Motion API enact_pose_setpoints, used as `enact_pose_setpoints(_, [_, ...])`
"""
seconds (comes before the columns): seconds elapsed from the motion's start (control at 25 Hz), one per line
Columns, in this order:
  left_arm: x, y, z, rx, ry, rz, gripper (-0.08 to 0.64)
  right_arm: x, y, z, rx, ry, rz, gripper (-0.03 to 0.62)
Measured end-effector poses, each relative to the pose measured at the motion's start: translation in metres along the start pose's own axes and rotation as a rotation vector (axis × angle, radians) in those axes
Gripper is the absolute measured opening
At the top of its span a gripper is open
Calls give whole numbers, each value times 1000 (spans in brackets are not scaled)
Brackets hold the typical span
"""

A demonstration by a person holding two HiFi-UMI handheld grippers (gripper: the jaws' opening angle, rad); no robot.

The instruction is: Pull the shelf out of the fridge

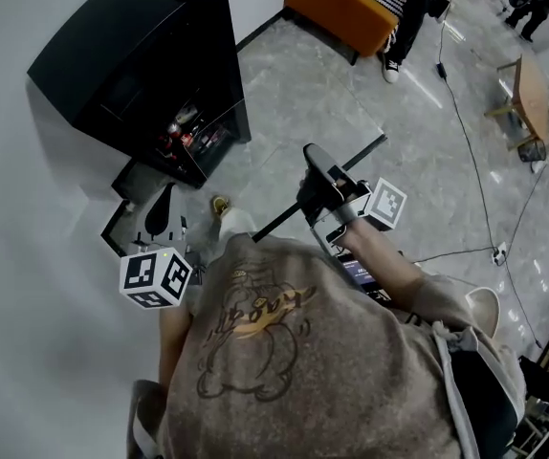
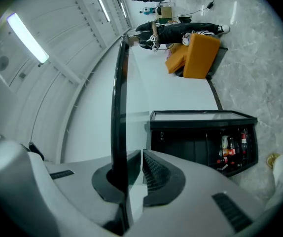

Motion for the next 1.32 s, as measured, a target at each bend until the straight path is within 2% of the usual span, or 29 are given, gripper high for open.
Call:
enact_pose_setpoints(0.4, [-5,-6,8,-14,8,-9,6,4,2,1,-4,-63,-30,28])
enact_pose_setpoints(0.6, [-6,-9,13,-25,1,-8,6,2,4,1,27,-53,-41,29])
enact_pose_setpoints(1.32, [-8,-16,25,-31,-7,-6,6,2,10,-1,16,-48,-59,29])
Point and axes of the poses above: the fingertips, and each gripper's own axes: x forward along the fingers, y to its right, z out of its underside, the point moved 3 cm from there along -x, backward along the fingers, and after that the axes turned 4 degrees about -z, right-handed, at the moved point
